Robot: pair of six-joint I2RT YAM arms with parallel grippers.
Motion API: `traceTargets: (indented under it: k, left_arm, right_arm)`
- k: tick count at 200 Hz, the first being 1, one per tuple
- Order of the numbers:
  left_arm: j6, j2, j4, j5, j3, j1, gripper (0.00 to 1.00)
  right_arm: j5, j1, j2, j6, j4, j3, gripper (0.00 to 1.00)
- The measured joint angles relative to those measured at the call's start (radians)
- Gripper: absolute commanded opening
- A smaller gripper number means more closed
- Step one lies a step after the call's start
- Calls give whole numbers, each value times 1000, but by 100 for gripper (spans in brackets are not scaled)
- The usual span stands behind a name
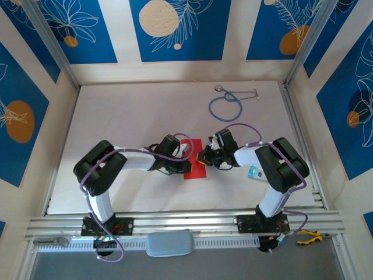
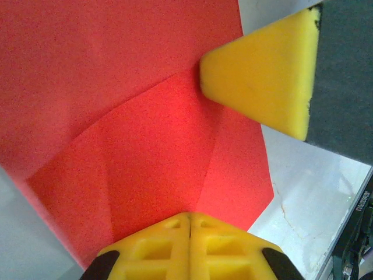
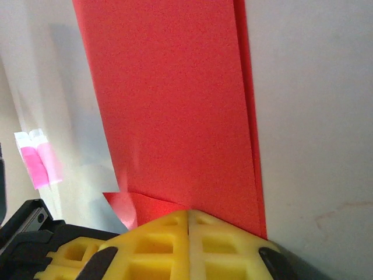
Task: Fold a paper plane with a square sheet of paper (pick it up from the middle)
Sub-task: Fold the triangle a second time at the center of the table.
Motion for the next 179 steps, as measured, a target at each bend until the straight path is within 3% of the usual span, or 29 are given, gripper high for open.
traceTargets:
  k: [105, 179]
  left_arm:
    - [-53, 66, -20, 45, 122, 0, 0]
    - [-56, 86, 6, 60, 90, 2, 3]
  right_arm:
    - [-11, -6, 0, 11, 46, -22, 0]
    - [-11, -6, 1, 11, 45, -21, 0]
